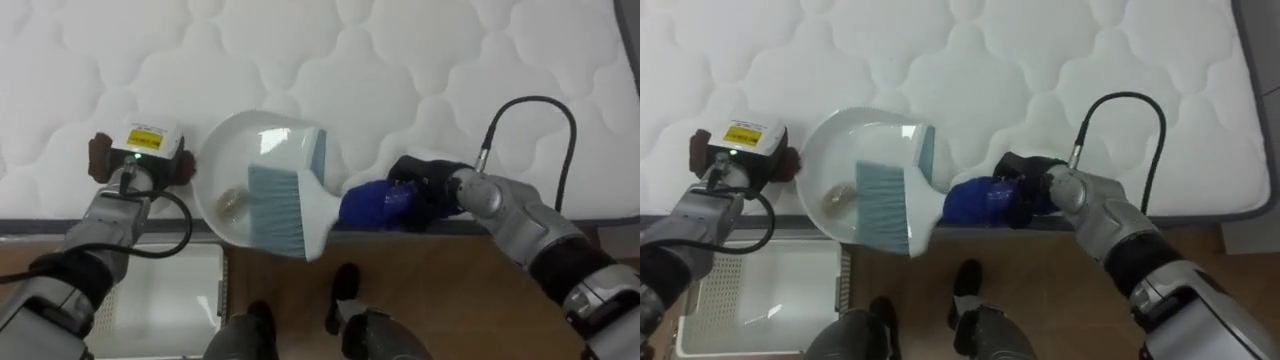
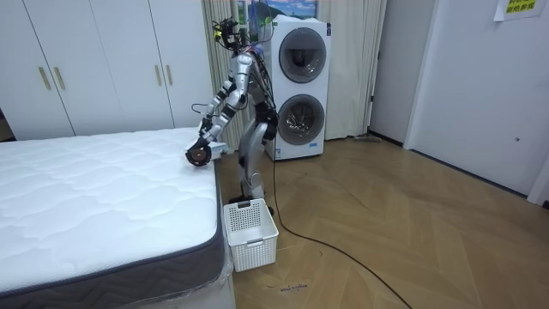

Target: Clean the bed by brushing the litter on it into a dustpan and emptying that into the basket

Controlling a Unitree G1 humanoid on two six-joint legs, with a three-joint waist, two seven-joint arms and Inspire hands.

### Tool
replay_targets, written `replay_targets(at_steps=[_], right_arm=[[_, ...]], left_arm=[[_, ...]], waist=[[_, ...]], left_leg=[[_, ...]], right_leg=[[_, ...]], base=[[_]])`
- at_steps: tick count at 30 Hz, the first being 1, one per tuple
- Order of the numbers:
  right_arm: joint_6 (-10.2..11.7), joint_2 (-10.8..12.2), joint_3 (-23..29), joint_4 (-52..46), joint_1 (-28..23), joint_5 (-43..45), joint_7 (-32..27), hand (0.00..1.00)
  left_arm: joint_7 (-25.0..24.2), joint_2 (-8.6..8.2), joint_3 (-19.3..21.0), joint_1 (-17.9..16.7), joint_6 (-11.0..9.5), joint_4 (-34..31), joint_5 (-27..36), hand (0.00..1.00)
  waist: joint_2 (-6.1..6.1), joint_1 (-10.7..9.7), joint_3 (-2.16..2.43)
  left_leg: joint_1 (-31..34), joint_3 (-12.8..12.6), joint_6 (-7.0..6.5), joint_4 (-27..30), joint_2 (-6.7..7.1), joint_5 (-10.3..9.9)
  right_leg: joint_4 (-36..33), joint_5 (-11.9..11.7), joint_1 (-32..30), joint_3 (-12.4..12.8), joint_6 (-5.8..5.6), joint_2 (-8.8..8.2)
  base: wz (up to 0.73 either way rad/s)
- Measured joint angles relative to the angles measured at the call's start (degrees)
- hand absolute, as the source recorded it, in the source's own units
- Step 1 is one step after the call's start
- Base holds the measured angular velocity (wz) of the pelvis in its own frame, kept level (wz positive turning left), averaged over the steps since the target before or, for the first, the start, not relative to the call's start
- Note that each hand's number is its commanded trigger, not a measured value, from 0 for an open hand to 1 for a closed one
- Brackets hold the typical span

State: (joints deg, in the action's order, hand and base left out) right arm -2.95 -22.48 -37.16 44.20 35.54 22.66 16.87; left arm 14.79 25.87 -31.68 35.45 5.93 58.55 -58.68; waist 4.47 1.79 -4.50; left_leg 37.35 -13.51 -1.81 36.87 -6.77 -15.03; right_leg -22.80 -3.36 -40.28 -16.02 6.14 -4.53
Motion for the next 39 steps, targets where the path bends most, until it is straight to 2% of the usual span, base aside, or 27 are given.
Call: replay_targets(at_steps=[6,10,13,15,17,19,21,22,25,27,31,32,33,34,38,39], right_arm=[[2.1,-1.1,0.3,0.7,-1.0,-2.2,-1.6,1.00],[3.6,-2.6,0.6,0.6,-1.6,-2.7,-1.7,1.00],[4.0,-2.7,3.6,0.6,-3.5,-4.9,-2.3,1.00],[4.6,-2.7,6.8,0.7,-5.2,-5.4,-2.6,1.00],[4.9,-2.7,10.7,0.7,-7.4,-7.9,-3.7,1.00],[5.2,-2.6,14.3,0.7,-10.0,-11.4,-4.7,1.00],[5.4,-2.3,18.6,0.5,-12.7,-12.5,-6.6,1.00],[5.4,-2.3,19.4,0.5,-13.3,-12.9,-7.1,1.00],[5.4,-2.3,24.0,-0.2,-17.6,-15.6,-9.0,1.00],[5.4,-2.3,27.5,-1.5,-20.8,-15.8,-10.7,1.00],[5.4,-2.3,31.0,-3.3,-23.3,-16.3,-12.7,1.00],[5.4,-2.3,32.4,-3.7,-24.0,-16.7,-13.6,0.66],[5.4,-2.3,33.3,-3.9,-24.7,-17.4,-14.9,0.00],[5.4,-2.2,33.8,-4.1,-25.0,-17.8,-15.3,0.00],[5.5,-2.1,34.4,-4.7,-26.3,-21.4,-17.7,0.00],[5.5,-2.1,34.5,-4.9,-26.6,-22.7,-18.0,0.00]], left_arm=[[0.8,-0.15,0.1,-0.4,-2.9,1.4,4.3,1.00],[2.7,-0.01,0.4,-2.3,-4.3,1.1,6.9,1.00],[4.7,-0.07,1.8,-4.8,-5.6,0.7,9.4,1.00],[5.2,-0.15,3.8,-6.5,-6.0,-0.1,9.7,1.00],[6.1,-0.53,7.0,-8.6,-6.3,-0.1,9.7,1.00],[6.9,-0.70,9.9,-10.1,-6.8,-0.6,9.6,1.00],[9.0,-1.04,13.6,-12.9,-6.2,-3.7,9.5,1.00],[9.8,-1.24,13.8,-13.7,-6.0,-4.5,9.5,1.00],[11.1,-2.42,14.2,-19.0,-5.9,-8.9,9.7,1.00],[11.0,-3.14,14.2,-22.5,-5.9,-11.2,9.7,1.00],[10.8,-3.33,15.8,-26.2,-5.9,-13.9,9.8,1.00],[10.8,-3.74,16.6,-27.0,-5.9,-15.0,9.8,1.00],[10.8,-4.53,17.8,-27.8,-5.9,-15.9,9.8,1.00],[10.8,-4.98,18.5,-28.1,-5.9,-16.3,9.8,1.00],[10.8,-7.44,21.1,-31.2,-5.9,-17.7,11.0,1.00],[10.8,-7.64,21.3,-31.5,-5.8,-18.0,11.0,1.00]], waist=[[0.00,0.1,0.00],[0.05,0.0,0.04],[0.10,-0.4,0.08],[0.25,-0.7,0.20],[0.33,-0.6,0.26],[0.90,-0.7,0.81],[1.31,-1.1,1.46],[1.36,-1.2,1.59],[1.58,-1.7,2.83],[1.83,-2.1,3.19],[1.65,-3.1,3.50],[1.58,-3.0,3.55],[1.34,-3.0,3.69],[1.20,-2.9,3.77],[-0.02,-2.8,4.62],[-0.10,-2.9,4.66]], left_leg=[[0.1,0.1,-0.59,0.4,0.50,-0.3],[-0.1,0.3,-0.81,0.3,0.60,-0.4],[-0.8,0.6,-0.89,-0.2,0.72,-0.4],[-1.5,0.6,-0.92,-0.7,1.42,-0.4],[-3.0,0.5,-1.10,-1.8,1.55,-0.3],[-4.1,0.4,-1.12,-2.5,1.64,-0.4],[-5.8,0.2,-1.20,-2.9,1.50,-0.6],[-6.4,0.2,-1.21,-3.3,1.52,-0.6],[-10.6,0.0,-1.25,-5.7,1.96,-0.6],[-14.4,-0.2,-1.31,-8.2,2.61,-0.3],[-17.9,-0.3,-1.15,-10.5,2.58,-0.1],[-18.9,-0.3,-1.06,-11.1,2.60,0.0],[-19.9,-0.3,-0.95,-11.8,2.56,0.0],[-20.4,-0.3,-0.88,-12.2,2.58,0.1],[-25.4,-0.4,-0.29,-16.4,3.19,0.6],[-26.0,-0.4,-0.24,-16.9,3.28,0.7]], right_leg=[[-1.0,0.6,-0.3,0.2,-0.58,-0.52],[-1.1,0.6,-0.3,0.3,-0.69,-0.69],[-1.2,0.8,0.4,0.2,-0.84,-1.04],[-1.4,1.1,0.7,0.2,-1.04,-1.35],[-1.3,1.4,1.9,0.3,-1.32,-1.42],[-1.0,1.6,2.8,0.4,-1.53,-1.37],[-0.2,1.9,4.7,0.4,-1.87,-1.13],[0.3,1.8,5.4,0.3,-2.00,-0.96],[1.8,2.0,9.2,0.3,-2.67,-1.37],[2.9,2.3,12.3,0.2,-3.18,-1.43],[5.2,2.3,15.9,0.1,-3.64,-1.03],[5.6,2.3,16.7,0.1,-3.63,-0.54],[6.5,2.2,17.8,0.0,-3.62,-0.29],[6.8,2.2,18.2,0.1,-3.61,-0.27],[8.0,2.7,21.8,0.3,-3.96,-0.17],[8.1,2.8,22.1,0.4,-4.03,0.02]], base=[[0.03],[0.00],[0.07],[0.05],[0.05],[0.00],[0.00],[0.00],[-0.02],[0.00],[0.00],[0.00],[0.00],[0.00],[-0.03],[0.00]])
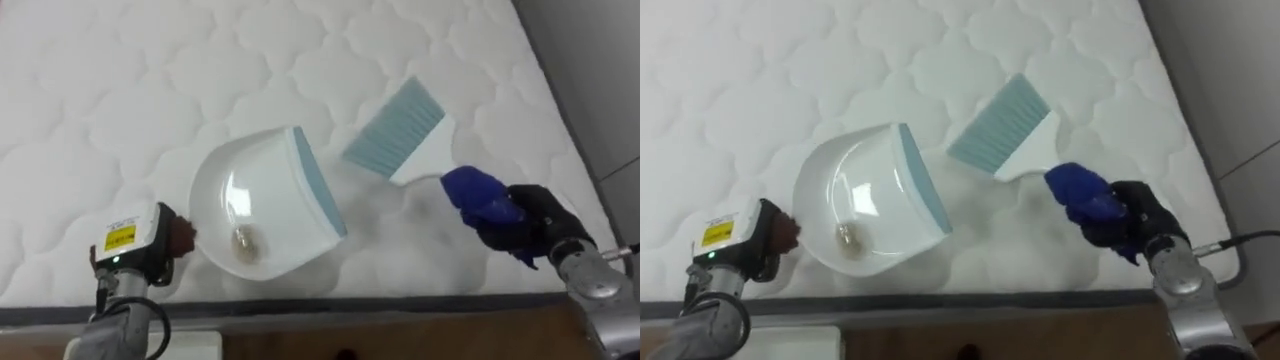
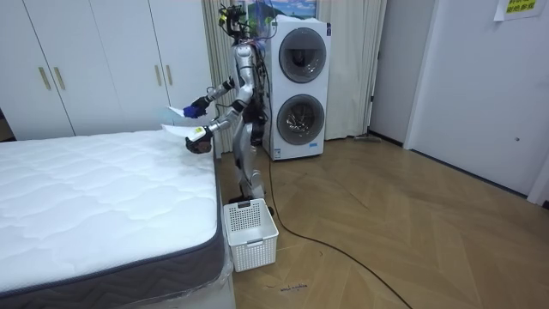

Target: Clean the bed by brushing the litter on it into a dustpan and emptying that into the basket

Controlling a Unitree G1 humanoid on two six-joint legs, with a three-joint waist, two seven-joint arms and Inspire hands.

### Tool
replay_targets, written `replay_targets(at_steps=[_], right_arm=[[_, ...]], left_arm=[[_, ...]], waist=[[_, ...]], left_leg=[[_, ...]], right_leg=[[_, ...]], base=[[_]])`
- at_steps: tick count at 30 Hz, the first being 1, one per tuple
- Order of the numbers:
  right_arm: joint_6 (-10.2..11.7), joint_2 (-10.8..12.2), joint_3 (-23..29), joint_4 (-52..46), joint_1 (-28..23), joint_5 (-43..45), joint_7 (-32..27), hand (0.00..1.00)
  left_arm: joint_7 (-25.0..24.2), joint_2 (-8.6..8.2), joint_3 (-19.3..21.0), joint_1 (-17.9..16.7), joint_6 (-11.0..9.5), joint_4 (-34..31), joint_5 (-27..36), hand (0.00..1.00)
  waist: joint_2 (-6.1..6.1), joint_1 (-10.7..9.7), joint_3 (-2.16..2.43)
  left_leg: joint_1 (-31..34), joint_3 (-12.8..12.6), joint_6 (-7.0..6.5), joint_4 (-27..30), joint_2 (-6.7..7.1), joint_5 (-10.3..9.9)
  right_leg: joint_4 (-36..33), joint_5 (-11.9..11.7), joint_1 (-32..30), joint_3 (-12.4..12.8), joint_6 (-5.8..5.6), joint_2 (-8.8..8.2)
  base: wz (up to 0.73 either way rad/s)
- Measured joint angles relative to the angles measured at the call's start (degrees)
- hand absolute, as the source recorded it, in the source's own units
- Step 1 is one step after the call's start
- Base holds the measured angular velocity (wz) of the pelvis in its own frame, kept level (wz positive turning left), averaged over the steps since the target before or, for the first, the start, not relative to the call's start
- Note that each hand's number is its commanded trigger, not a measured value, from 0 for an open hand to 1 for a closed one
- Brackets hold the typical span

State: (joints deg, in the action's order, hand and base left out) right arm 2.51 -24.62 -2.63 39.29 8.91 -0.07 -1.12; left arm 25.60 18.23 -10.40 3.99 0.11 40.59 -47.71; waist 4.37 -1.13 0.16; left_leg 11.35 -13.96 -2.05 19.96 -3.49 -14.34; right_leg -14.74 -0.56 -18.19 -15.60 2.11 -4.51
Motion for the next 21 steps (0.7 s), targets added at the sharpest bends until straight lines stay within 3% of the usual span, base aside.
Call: replay_targets(at_steps=[8,15,21], right_arm=[[0.0,4.3,4.0,-5.8,-3.7,-12.7,-6.3,0.00],[0.0,4.9,4.5,-12.0,-5.7,-14.2,-12.5,0.00],[0.0,5.0,4.4,-18.5,-8.4,-15.3,-13.0,0.00]], left_arm=[[-2.5,-0.25,5.1,-4.3,0.9,-5.2,3.5,1.00],[-4.0,-0.39,6.4,-8.8,1.4,-10.4,5.6,1.00],[-5.1,-2.00,6.9,-9.1,1.5,-14.5,5.6,1.00]], waist=[[-0.28,-0.1,0.01],[-0.75,0.1,0.11],[-0.96,1.5,0.04]], left_leg=[[-6.6,0.1,0.91,-5.5,0.09,0.8],[-10.0,0.3,1.27,-6.9,-0.35,1.0],[-11.1,0.3,1.27,-7.3,-0.39,1.0]], right_leg=[[1.3,1.7,5.1,-0.3,-0.21,0.88],[2.5,2.4,8.3,-0.4,-0.59,1.71],[3.1,2.4,9.1,-0.5,-0.60,1.87]], base=[[0.00],[0.03],[-0.01]])
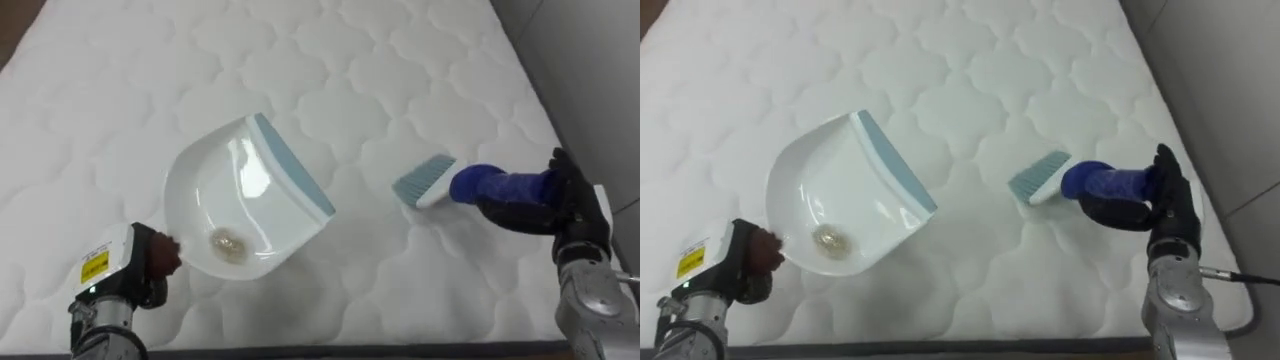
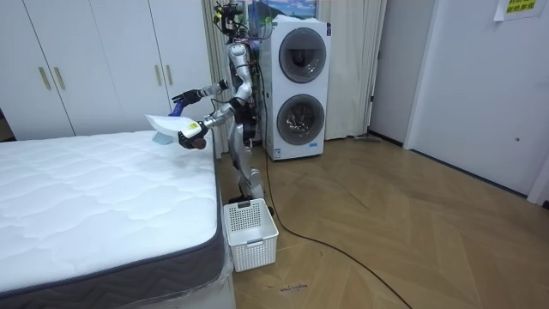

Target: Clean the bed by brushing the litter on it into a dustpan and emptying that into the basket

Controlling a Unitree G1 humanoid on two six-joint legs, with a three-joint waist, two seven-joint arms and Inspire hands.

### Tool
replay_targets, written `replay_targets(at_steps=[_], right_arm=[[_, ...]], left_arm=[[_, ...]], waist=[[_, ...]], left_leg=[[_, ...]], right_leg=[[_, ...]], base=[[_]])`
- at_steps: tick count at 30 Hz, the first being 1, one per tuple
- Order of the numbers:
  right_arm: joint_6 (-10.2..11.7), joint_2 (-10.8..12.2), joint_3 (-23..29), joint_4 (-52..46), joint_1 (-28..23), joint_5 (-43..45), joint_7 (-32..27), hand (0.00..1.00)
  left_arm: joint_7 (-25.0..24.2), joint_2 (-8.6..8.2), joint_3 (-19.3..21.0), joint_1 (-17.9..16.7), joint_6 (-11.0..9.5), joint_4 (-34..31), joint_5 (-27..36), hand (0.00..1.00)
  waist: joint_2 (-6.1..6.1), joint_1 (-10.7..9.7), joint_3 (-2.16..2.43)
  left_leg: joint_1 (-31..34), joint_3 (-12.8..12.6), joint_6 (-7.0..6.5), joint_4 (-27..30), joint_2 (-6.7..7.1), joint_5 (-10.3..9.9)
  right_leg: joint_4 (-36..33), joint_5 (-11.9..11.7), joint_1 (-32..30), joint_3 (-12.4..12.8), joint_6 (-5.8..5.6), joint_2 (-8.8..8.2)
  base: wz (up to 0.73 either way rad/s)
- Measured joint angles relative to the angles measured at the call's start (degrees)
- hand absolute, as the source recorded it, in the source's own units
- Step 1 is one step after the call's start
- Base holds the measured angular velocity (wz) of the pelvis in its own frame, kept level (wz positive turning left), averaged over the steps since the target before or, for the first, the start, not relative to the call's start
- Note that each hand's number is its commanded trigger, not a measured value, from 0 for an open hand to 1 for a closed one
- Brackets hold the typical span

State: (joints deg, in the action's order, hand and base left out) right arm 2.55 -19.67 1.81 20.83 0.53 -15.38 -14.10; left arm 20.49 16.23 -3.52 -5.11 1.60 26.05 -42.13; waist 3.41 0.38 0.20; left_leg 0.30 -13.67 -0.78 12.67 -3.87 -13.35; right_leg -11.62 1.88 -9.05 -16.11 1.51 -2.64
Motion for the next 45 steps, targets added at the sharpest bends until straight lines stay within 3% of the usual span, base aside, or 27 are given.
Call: replay_targets(at_steps=[7,9,13,15,17,18,19,20,21,22,23,24,26,29,33,36,39,41,43,44,45], right_arm=[[0.0,0.0,0.0,-2.3,-0.1,-2.6,-0.3,0.00],[0.0,0.0,-0.2,-2.4,0.0,-3.7,-1.5,0.00],[0.0,0.0,-0.4,-2.5,0.3,-4.0,-2.0,0.00],[0.0,0.0,-0.5,-3.2,0.4,-4.3,-2.1,0.00],[0.0,0.1,-0.6,-3.9,0.5,-4.0,-2.8,0.00],[0.0,0.1,-0.6,-3.9,0.5,-3.9,-3.1,0.00],[0.0,0.0,-0.6,-3.9,0.5,-3.8,-3.9,0.00],[0.1,0.0,-0.6,-3.9,0.5,-3.9,-4.8,0.00],[0.1,0.0,-0.6,-3.9,0.6,-4.0,-5.1,0.00],[0.1,0.0,-0.6,-3.9,0.6,-4.5,-5.7,0.00],[0.1,0.0,-0.5,-3.9,0.9,-4.6,-6.1,0.00],[0.2,0.0,-0.5,-3.9,1.0,-4.6,-6.2,0.00],[0.3,0.0,-0.2,-4.2,1.1,-4.6,-5.8,0.00],[0.3,0.0,0.2,-4.7,1.8,-4.5,-5.7,0.00],[0.3,0.0,0.1,-5.5,1.8,-4.5,-5.7,0.00],[0.3,0.0,0.1,-5.9,1.9,-4.4,-5.6,0.00],[0.3,0.0,-0.2,-5.9,1.8,-4.4,-5.6,0.00],[0.5,-0.1,-0.4,-5.9,2.0,-4.3,-5.6,0.00],[0.4,-0.1,-0.5,-5.8,2.0,-4.3,-5.7,0.00],[0.4,-0.1,-0.6,-5.8,2.0,-4.3,-5.7,0.00],[0.4,0.3,-0.9,-5.7,1.8,-4.1,-5.7,0.00]], left_arm=[[0.0,-0.93,1.4,-1.4,0.1,-1.5,0.6,1.00],[0.0,-1.31,1.5,-2.1,0.8,-1.7,1.6,1.00],[-0.1,-1.84,2.9,-4.1,0.9,-1.7,1.7,1.00],[-0.3,-2.14,3.9,-4.8,0.9,-1.7,2.0,1.00],[-0.9,-2.62,4.7,-5.2,0.9,-1.7,2.1,1.00],[-1.1,-2.62,4.7,-5.2,0.9,-1.7,2.1,1.00],[-1.5,-2.62,4.5,-5.3,0.9,-1.7,2.5,1.00],[-2.2,-2.62,4.3,-5.3,1.0,-1.7,3.6,1.00],[-2.6,-2.62,4.2,-5.3,1.1,-1.7,4.4,1.00],[-3.1,-2.67,4.2,-5.4,1.2,-1.7,4.5,1.00],[-3.5,-2.66,4.2,-5.3,1.3,-1.7,4.4,1.00],[-3.7,-2.66,4.2,-5.3,1.3,-1.7,4.5,1.00],[-4.0,-2.66,4.4,-4.9,2.0,-1.7,4.5,1.00],[-4.4,-2.57,4.5,-4.6,3.1,-1.8,4.4,1.00],[-4.5,-2.61,4.4,-4.0,3.1,-1.8,5.1,1.00],[-4.5,-2.62,4.5,-3.6,2.7,-1.8,5.5,1.00],[-4.8,-2.63,4.4,-3.7,1.8,-1.7,6.8,1.00],[-4.8,-3.00,4.4,-3.1,1.4,-1.7,7.0,1.00],[-4.9,-3.80,4.2,-3.0,0.9,-1.7,7.0,1.00],[-4.9,-3.81,3.4,-2.9,0.6,-1.7,7.0,1.00],[-4.9,-3.80,3.2,-2.7,0.3,-1.6,7.1,1.00]], waist=[[-0.67,0.8,-0.21],[-0.77,2.8,-0.20],[-0.75,4.7,-0.21],[-0.72,4.8,-0.20],[-0.51,4.7,-0.24],[-0.46,4.6,-0.25],[-0.38,4.2,-0.31],[-0.33,3.6,-0.31],[-0.26,3.2,-0.36],[-0.07,2.7,-0.35],[-0.15,2.6,-0.39],[-0.25,2.5,-0.40],[-0.39,1.1,-0.41],[-0.58,1.6,-0.47],[-0.83,1.1,-0.43],[-1.10,1.7,-0.39],[-1.96,2.0,-0.67],[-2.09,3.0,-0.61],[-2.52,2.8,-0.69],[-2.62,2.7,-0.66],[-2.92,2.1,-1.02]], left_leg=[[-1.5,1.5,0.52,-0.7,-0.37,-0.3],[-1.6,1.7,0.77,-0.9,-0.48,-0.3],[-1.2,2.7,1.17,-0.4,-0.65,-0.2],[-0.1,4.0,1.52,1.2,-0.80,-0.5],[2.0,4.2,1.80,4.2,-1.02,-0.6],[2.6,3.3,1.87,5.1,-1.56,-0.6],[4.2,0.2,1.88,7.4,-2.75,-0.6],[5.3,-4.8,1.77,8.7,-4.26,-0.5],[5.4,-8.0,1.72,9.1,-5.09,-0.3],[5.4,-14.0,1.67,9.3,-6.74,0.3],[5.7,-17.0,1.53,9.8,-7.79,0.8],[6.2,-17.3,1.39,10.1,-8.01,1.0],[8.0,-17.8,1.03,10.7,-8.52,2.0],[9.3,-18.8,0.54,10.6,-8.11,2.8],[9.0,-15.9,0.45,10.0,-6.12,2.9],[9.0,-15.8,0.11,9.6,-5.16,2.6],[8.0,-15.7,-0.38,9.7,-3.67,1.3],[8.1,-15.4,-1.39,9.9,-1.64,0.1],[8.1,-13.6,-2.68,10.1,0.57,-0.6],[7.8,-11.8,-3.64,10.1,1.87,-1.0],[7.9,-8.6,-4.72,10.0,2.68,-1.1]], right_leg=[[-0.2,0.6,2.1,-1.3,0.10,0.13],[-0.3,0.7,2.2,-1.6,0.35,0.19],[-2.1,2.1,2.0,-3.1,0.89,-0.22],[-3.4,3.3,2.0,-4.7,1.10,-0.78],[-5.5,5.4,2.2,-8.1,1.33,-2.14],[-6.1,5.9,2.4,-9.5,1.43,-2.77],[-7.1,7.1,2.8,-12.4,1.50,-3.67],[-7.5,8.4,3.6,-15.6,1.45,-4.65],[-7.9,9.0,4.2,-17.6,1.39,-5.24],[-8.4,10.0,5.2,-20.8,1.20,-6.24],[-8.3,10.5,6.2,-23.7,1.02,-6.70],[-8.3,10.8,6.7,-25.3,0.92,-6.90],[-8.9,12.2,8.3,-31.8,0.26,-7.98],[-11.4,14.0,9.0,-36.2,-0.53,-9.97],[-12.8,15.0,10.7,-35.7,-1.78,-11.10],[-14.3,15.3,10.9,-35.8,-2.21,-12.18],[-21.1,15.4,10.1,-34.6,-2.37,-15.62],[-29.1,15.3,6.8,-30.2,-2.38,-20.35],[-32.5,14.5,5.5,-26.8,-2.34,-22.73],[-34.3,13.7,4.2,-23.3,-2.52,-23.47],[-33.8,14.3,2.8,-18.8,-2.77,-21.38]], base=[[0.12],[0.00],[0.20],[0.48],[0.77],[1.07],[1.27],[1.41],[1.52],[1.52],[1.46],[1.36],[1.50],[1.07],[0.55],[0.19],[0.15],[0.02],[0.31],[0.53],[0.50]])
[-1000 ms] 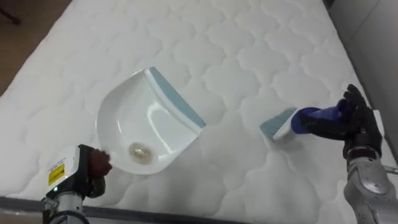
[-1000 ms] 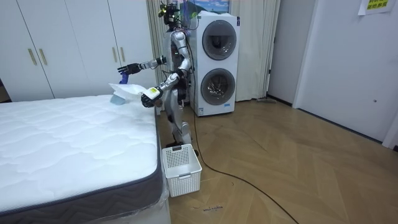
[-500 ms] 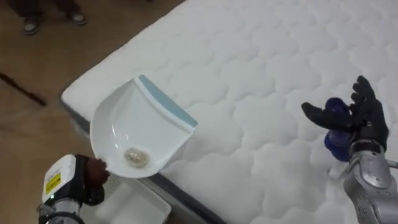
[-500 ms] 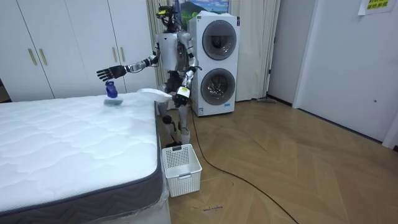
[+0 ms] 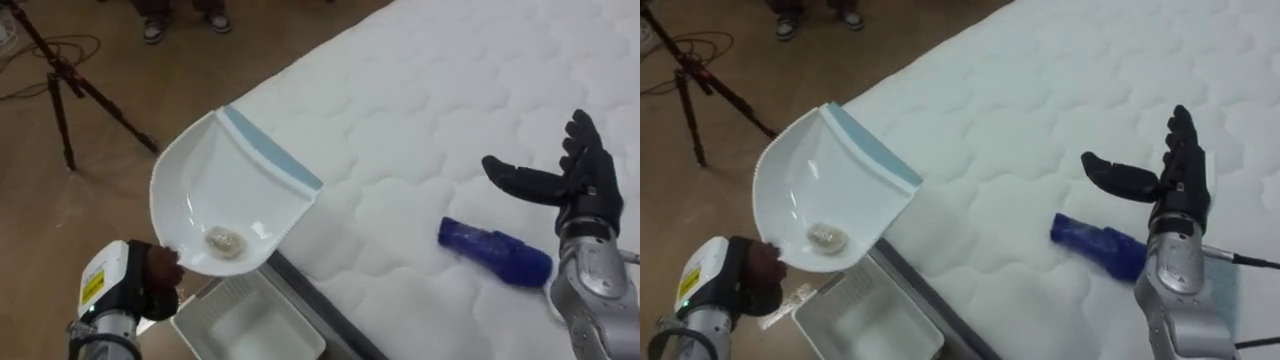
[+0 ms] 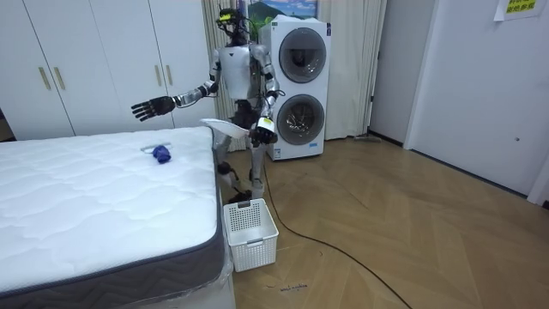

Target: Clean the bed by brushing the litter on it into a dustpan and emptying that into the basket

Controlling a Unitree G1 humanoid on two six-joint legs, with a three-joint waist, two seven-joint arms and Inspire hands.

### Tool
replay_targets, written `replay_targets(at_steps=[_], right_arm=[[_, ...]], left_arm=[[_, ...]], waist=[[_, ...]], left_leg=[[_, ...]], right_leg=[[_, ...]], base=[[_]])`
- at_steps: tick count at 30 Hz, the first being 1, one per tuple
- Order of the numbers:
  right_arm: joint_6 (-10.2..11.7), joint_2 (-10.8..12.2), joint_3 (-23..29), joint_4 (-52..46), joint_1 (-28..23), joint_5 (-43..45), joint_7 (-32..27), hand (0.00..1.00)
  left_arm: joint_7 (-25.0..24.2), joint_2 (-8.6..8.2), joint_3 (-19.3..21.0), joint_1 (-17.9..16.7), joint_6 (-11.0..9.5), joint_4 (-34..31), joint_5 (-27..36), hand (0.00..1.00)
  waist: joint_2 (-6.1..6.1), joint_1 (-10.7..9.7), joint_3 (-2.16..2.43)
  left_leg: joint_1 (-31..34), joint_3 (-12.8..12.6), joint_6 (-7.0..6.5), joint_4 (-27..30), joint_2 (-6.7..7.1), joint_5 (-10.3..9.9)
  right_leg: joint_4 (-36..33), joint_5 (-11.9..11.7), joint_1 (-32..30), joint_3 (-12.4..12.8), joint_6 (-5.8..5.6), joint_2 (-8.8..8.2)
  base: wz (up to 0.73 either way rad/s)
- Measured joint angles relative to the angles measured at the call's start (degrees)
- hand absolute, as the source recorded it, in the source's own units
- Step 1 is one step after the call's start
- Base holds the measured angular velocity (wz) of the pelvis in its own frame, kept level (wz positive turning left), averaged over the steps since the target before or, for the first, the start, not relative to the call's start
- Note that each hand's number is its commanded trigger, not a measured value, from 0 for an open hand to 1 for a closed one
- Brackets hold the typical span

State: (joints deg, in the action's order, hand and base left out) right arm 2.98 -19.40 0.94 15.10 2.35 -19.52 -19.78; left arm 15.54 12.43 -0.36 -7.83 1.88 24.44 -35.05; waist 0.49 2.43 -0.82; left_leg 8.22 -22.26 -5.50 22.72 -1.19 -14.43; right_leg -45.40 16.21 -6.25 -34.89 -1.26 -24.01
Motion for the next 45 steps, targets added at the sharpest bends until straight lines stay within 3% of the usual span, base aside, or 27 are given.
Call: replay_targets(at_steps=[1,2,3,4,5,6,8,10,12,13,15,16,18,23,29,34,36,41,45], right_arm=[[0.0,0.6,-0.1,0.0,-0.1,0.3,0.0,0.00],[-0.1,2.3,-0.1,0.0,-0.5,2.3,-0.1,0.00],[-0.1,2.8,-0.1,-0.1,-0.5,2.5,0.0,0.00],[-0.1,3.2,-0.1,-0.1,-0.7,2.5,-0.1,0.00],[-0.1,3.4,0.0,-0.1,-1.1,2.5,-0.4,0.00],[-0.1,3.6,-0.2,0.0,-1.9,2.5,-0.4,0.00],[-0.1,3.6,-0.3,0.0,-2.4,2.5,0.6,0.00],[0.0,3.6,-0.3,0.0,-2.4,2.6,1.5,0.00],[0.1,3.6,-1.4,0.0,-2.7,3.2,2.4,0.00],[0.2,3.5,-2.5,0.1,-2.7,3.6,3.1,0.00],[0.6,3.5,-3.9,0.9,-2.3,3.6,4.3,0.00],[0.9,3.5,-4.3,1.7,-2.2,3.5,4.4,0.00],[0.9,3.5,-5.1,4.1,-2.2,3.7,4.4,0.00],[1.0,3.3,-6.5,8.7,-0.9,3.6,4.4,0.00],[2.5,3.5,-8.8,12.8,-0.6,3.6,4.4,0.00],[2.9,3.7,-8.9,16.5,1.4,4.6,3.6,0.00],[4.6,4.1,-9.0,20.2,2.9,6.2,3.1,0.00],[4.6,4.2,-9.0,22.5,5.4,7.3,2.5,0.00],[4.5,4.1,-9.0,22.5,6.4,7.4,2.3,0.00]], left_arm=[[0.0,0.01,0.0,0.0,0.1,0.1,0.1,1.00],[0.0,0.12,0.1,0.0,0.2,0.3,-0.1,1.00],[0.0,0.18,0.0,0.2,0.2,0.4,-0.2,1.00],[-0.2,0.21,-0.4,0.8,0.2,0.7,-0.2,1.00],[-0.3,0.35,-1.6,1.4,0.2,1.1,0.1,1.00],[-0.3,0.93,-2.9,1.3,0.2,1.2,0.5,1.00],[-0.4,1.20,-3.9,1.4,0.4,1.2,0.5,1.00],[-0.8,1.29,-4.5,1.3,0.6,1.2,0.6,1.00],[-0.8,1.81,-4.3,1.4,0.6,1.3,0.6,1.00],[-0.7,2.01,-4.0,1.7,0.6,1.8,0.7,1.00],[-0.2,2.26,-3.5,2.7,0.6,2.6,0.6,1.00],[0.1,2.25,-3.4,2.9,0.6,2.8,0.6,1.00],[1.1,2.13,-3.4,3.2,0.3,4.3,0.8,1.00],[1.7,2.16,-3.1,4.5,0.3,10.9,0.6,1.00],[3.5,2.57,-3.3,9.7,-0.2,15.8,0.6,1.00],[6.0,3.33,-5.0,14.4,-0.7,21.9,0.6,1.00],[6.3,4.06,-6.0,17.3,-0.8,25.4,0.0,1.00],[6.3,5.65,-7.0,21.1,-0.5,27.4,-3.2,1.00],[6.3,6.97,-9.2,25.0,0.3,27.4,-5.7,1.00]], waist=[[-0.18,-0.5,0.00],[-0.50,-1.8,0.07],[-0.34,-2.7,-0.02],[0.24,-4.2,0.04],[0.88,-4.6,0.07],[1.51,-4.9,0.28],[2.57,-4.5,0.78],[2.86,-3.2,0.83],[3.05,-1.7,0.77],[2.90,-0.5,0.58],[2.19,0.0,0.13],[2.11,0.0,0.03],[1.97,1.2,-0.08],[1.99,1.6,-0.32],[2.88,1.0,-0.85],[2.70,0.8,-1.03],[2.45,0.4,-1.18],[1.16,-1.1,-1.95],[0.66,-2.4,-2.14]], left_leg=[[0.1,1.7,-0.27,-0.3,0.10,0.2],[0.5,5.9,-0.77,-1.6,0.22,1.2],[0.7,7.8,-0.94,-2.3,0.45,1.9],[1.3,11.5,-0.87,-3.3,1.20,3.3],[1.5,14.5,-0.89,-3.5,1.94,4.0],[1.7,17.2,-1.27,-3.5,2.99,4.5],[2.2,20.0,-1.58,-3.5,4.27,4.8],[2.1,22.0,-1.56,-3.4,5.02,4.9],[2.0,22.7,-1.53,-3.3,5.82,4.9],[2.3,22.8,-1.35,-3.1,6.07,4.8],[4.4,23.6,-0.93,-1.7,5.96,4.4],[4.9,23.6,-0.79,-1.4,5.78,4.3],[6.1,20.9,-0.58,-0.6,4.65,3.7],[8.7,21.1,-0.32,1.4,4.26,2.8],[13.3,23.2,-0.26,3.3,4.70,2.9],[16.1,23.3,-0.49,4.1,5.03,3.2],[17.0,23.2,-0.50,4.4,5.03,3.2],[20.9,22.9,-0.59,5.8,5.06,3.2],[24.1,22.7,-0.69,7.7,5.91,3.2]], right_leg=[[1.5,0.9,-0.2,2.7,-0.34,2.46],[6.5,1.7,-0.6,7.8,-0.74,8.21],[9.0,1.7,-0.9,9.3,-0.84,10.26],[12.8,1.4,-1.9,12.5,-1.26,12.85],[16.3,0.6,-2.6,15.1,-2.28,14.21],[18.4,-0.8,-2.1,16.2,-2.95,15.45],[22.4,-2.5,-1.7,16.7,-2.20,16.76],[25.0,-4.5,-1.7,17.8,-1.58,18.12],[25.8,-7.4,-2.1,17.8,-1.04,18.08],[25.8,-7.0,-1.9,17.6,0.12,18.04],[26.8,-6.6,-1.7,16.3,0.97,18.48],[26.8,-6.5,-1.8,15.9,1.13,18.57],[26.5,-6.0,-2.5,16.0,1.53,19.05],[24.3,-5.2,-4.8,15.9,1.85,19.10],[23.3,-5.2,-8.2,14.3,1.87,18.85],[21.1,-4.9,-11.5,14.6,1.85,18.09],[20.8,-4.9,-12.4,14.6,1.84,18.05],[19.1,-4.8,-16.3,14.5,1.91,17.60],[15.3,-3.3,-20.2,14.8,1.86,16.13]], base=[[0.87],[1.00],[1.50],[1.56],[1.83],[1.41],[1.00],[0.71],[0.42],[0.23],[0.40],[0.46],[0.18],[0.02],[0.17],[0.01],[0.00],[-0.02],[0.06]])
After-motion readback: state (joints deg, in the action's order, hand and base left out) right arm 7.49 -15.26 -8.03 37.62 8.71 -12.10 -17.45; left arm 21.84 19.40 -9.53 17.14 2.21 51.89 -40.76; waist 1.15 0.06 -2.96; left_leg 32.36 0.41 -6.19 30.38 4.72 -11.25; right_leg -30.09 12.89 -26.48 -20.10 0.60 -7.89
